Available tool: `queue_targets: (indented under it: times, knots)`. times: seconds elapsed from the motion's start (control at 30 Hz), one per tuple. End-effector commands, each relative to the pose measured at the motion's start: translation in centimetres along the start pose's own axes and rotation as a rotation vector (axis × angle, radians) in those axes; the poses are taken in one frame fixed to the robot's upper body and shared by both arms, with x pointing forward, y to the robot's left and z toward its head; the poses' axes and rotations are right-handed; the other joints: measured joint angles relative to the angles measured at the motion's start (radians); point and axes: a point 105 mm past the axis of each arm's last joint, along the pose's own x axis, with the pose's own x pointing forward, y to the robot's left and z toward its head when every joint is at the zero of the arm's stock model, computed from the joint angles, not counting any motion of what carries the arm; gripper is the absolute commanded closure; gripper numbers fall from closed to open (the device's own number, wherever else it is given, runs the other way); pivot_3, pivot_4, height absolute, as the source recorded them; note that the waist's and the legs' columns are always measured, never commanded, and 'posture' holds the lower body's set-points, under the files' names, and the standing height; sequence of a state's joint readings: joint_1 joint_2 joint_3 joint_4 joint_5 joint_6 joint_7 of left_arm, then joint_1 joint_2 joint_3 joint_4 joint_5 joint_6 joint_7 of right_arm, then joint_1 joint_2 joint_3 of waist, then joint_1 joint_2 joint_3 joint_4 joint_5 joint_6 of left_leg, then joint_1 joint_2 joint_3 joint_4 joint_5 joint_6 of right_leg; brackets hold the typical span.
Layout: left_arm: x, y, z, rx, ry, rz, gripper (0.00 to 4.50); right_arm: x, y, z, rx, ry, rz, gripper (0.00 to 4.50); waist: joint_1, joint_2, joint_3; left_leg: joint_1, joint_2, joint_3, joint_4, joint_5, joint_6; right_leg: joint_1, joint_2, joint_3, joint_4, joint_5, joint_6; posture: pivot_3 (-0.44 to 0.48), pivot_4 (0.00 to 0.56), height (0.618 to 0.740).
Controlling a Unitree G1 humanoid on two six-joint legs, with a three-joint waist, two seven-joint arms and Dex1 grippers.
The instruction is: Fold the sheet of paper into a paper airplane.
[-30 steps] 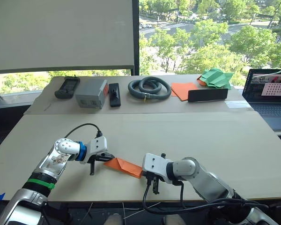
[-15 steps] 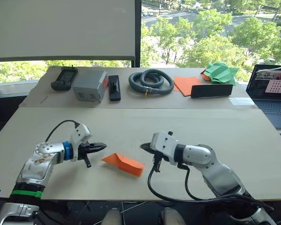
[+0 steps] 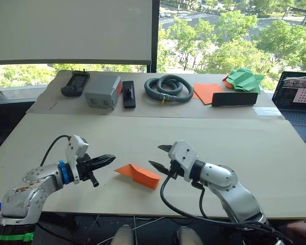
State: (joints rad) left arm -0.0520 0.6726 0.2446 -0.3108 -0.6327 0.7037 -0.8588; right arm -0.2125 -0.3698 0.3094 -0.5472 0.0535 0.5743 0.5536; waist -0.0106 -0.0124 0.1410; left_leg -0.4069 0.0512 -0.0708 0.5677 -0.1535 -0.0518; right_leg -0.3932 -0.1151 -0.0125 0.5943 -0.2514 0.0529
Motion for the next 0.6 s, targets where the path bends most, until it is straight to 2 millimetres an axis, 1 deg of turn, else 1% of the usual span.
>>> queue_targets:
  times: [0.03, 0.17, 0.27, 0.37, 0.43, 0.53, 0.6]
  knots:
    - [-0.1, -0.4, 1.7, 0.033, -0.066, 0.025, 4.50, -0.5, -1.1, 1.2, 0.004, -0.050, -0.071, 0.14, 0.000, 0.000, 0.000, 0.000, 0.000, 0.000, 0.000, 0.000, 0.000, 0.000, 0.000, 0.000, 0.000, 0.000, 0.000, 0.000, 0.150, 0.711]
    - [0.0, -0.9, 2.0, 0.025, -0.090, 0.030, 4.50, -0.4, -1.2, 1.1, 0.009, -0.047, -0.089, 0.14, -0.001, 0.000, 0.000, 0.001, 0.000, 0.001, 0.000, 0.000, 0.000, 0.001, 0.001, 0.000, 0.001, 0.002, 0.001, 0.000, 0.150, 0.711]
    - [-0.3, -1.3, 1.8, 0.024, -0.080, 0.031, 4.50, -0.7, -1.1, 1.1, 0.024, -0.052, -0.083, 0.14, -0.001, 0.000, -0.001, 0.002, 0.000, 0.001, 0.000, 0.000, 0.001, 0.003, 0.002, 0.000, 0.002, 0.003, 0.002, 0.000, 0.150, 0.711]
    - [-0.9, -1.5, 1.7, 0.020, -0.069, 0.038, 4.50, -1.2, -1.0, 1.4, 0.102, -0.082, -0.086, 0.14, -0.001, -0.001, -0.001, 0.003, 0.000, 0.001, 0.000, 0.000, 0.001, 0.004, 0.002, 0.001, 0.002, 0.003, 0.002, 0.000, 0.150, 0.711]
    - [-1.2, -1.7, 1.4, 0.010, -0.058, 0.044, 3.96, -2.0, 0.1, 2.2, 0.162, -0.125, -0.032, 0.10, -0.001, -0.001, -0.001, 0.003, 0.000, 0.001, 0.000, 0.000, 0.001, 0.004, 0.002, 0.001, 0.002, 0.003, 0.002, 0.000, 0.150, 0.711]
    - [-1.5, -2.4, 1.0, -0.007, -0.040, 0.022, 3.01, -3.4, 2.5, 3.1, 0.262, -0.166, 0.111, 0.10, 0.001, 0.000, 0.000, 0.002, 0.000, 0.001, 0.000, 0.000, 0.000, 0.004, 0.001, 0.001, 0.001, 0.003, 0.002, 0.000, 0.150, 0.711]
    - [-1.9, -2.5, 0.3, -0.014, -0.012, 0.020, 2.33, -4.2, 4.2, 2.7, 0.288, -0.138, 0.216, 0.10, 0.000, 0.000, 0.000, 0.002, 0.000, 0.001, 0.000, 0.000, 0.000, 0.004, 0.000, 0.001, 0.000, 0.003, 0.001, 0.000, 0.150, 0.711]
